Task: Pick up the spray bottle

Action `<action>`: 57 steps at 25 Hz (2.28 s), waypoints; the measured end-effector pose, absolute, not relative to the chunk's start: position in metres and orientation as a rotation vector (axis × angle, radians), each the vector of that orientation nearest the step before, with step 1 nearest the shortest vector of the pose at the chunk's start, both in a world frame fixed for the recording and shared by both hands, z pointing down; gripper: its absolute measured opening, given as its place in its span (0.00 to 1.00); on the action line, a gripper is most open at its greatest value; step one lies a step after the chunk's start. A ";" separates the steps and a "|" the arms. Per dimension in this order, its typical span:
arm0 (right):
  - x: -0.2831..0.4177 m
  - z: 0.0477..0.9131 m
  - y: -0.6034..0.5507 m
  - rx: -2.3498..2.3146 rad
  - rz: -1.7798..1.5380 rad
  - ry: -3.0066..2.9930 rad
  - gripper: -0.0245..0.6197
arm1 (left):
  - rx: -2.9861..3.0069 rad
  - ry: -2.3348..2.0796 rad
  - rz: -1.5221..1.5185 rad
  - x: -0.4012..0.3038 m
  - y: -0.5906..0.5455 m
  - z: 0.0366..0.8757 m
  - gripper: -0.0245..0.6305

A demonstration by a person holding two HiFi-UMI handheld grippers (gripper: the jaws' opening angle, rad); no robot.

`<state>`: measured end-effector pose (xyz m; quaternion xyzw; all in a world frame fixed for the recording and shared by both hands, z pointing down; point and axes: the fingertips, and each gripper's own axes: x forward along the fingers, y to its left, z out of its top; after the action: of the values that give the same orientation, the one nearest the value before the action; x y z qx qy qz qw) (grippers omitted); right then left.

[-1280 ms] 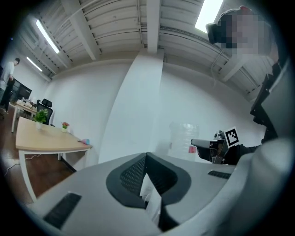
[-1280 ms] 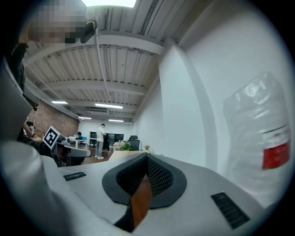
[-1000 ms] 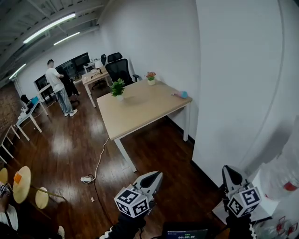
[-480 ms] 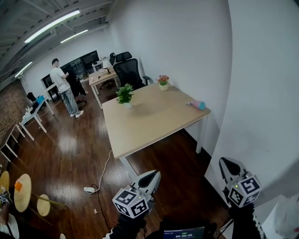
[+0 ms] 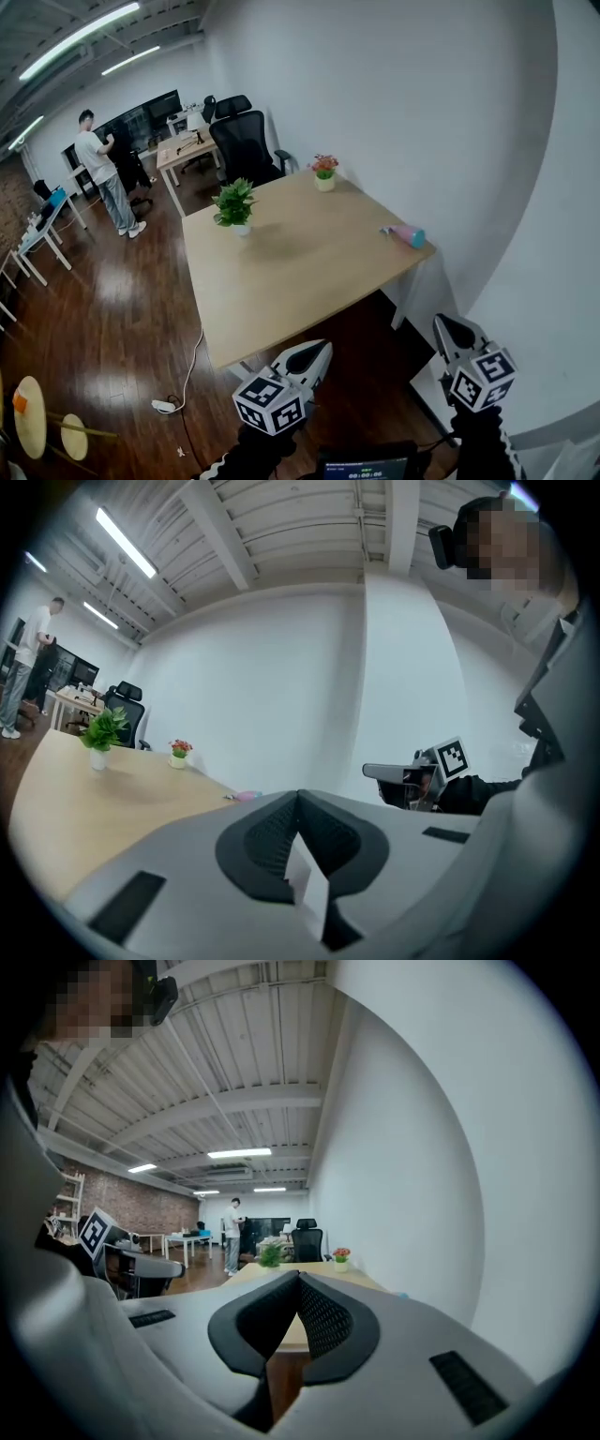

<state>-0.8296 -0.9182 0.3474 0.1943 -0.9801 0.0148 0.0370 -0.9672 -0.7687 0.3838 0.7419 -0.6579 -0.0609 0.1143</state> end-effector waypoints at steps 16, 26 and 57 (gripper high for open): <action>-1.043 0.352 -1.274 0.495 0.102 -3.015 0.05 | 2.121 -1.952 -0.155 -1.153 -1.130 0.368 0.04; -1.201 0.372 -1.464 0.562 0.106 -2.878 0.05 | 2.152 -1.898 -0.100 -1.325 -1.332 0.384 0.04; -1.332 0.704 -1.759 0.032 0.289 -1.678 0.52 | 1.699 -1.610 0.001 -1.423 -1.639 0.592 0.08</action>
<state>-1.3320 -1.7589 0.7040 0.0142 -0.7414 0.1278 0.6587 -1.4230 -1.6386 0.5923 0.6685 -0.6333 0.0005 0.3898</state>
